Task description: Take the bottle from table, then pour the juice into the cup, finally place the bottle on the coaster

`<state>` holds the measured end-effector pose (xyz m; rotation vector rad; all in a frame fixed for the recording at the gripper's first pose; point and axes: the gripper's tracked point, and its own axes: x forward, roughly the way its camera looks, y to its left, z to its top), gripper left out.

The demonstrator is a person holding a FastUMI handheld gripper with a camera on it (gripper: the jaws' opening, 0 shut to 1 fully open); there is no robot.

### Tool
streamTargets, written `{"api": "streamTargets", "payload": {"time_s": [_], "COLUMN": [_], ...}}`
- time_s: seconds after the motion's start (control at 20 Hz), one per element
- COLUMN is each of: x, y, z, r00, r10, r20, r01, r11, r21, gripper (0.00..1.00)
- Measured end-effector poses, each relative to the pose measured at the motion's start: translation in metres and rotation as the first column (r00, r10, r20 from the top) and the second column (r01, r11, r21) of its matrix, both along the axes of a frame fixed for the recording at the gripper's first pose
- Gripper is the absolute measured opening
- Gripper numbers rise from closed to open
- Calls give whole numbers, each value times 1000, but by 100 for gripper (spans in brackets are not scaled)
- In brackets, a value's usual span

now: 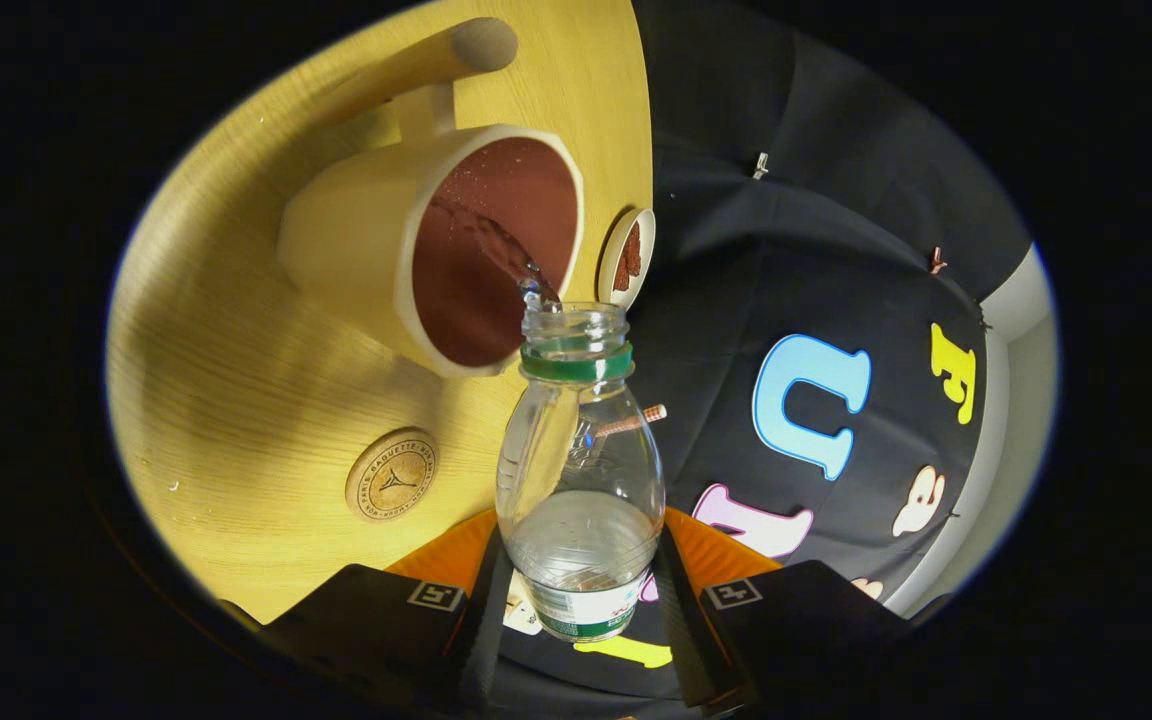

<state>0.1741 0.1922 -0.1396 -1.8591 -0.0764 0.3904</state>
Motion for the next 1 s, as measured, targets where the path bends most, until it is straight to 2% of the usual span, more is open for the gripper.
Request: {"api": "streamTargets", "payload": {"time_s": [1.0], "x": [10], "y": [15], "z": [19], "r00": [993], "r10": [111], "r20": [51], "r01": [-101], "r11": [981], "r21": [-168], "gripper": [72]}}
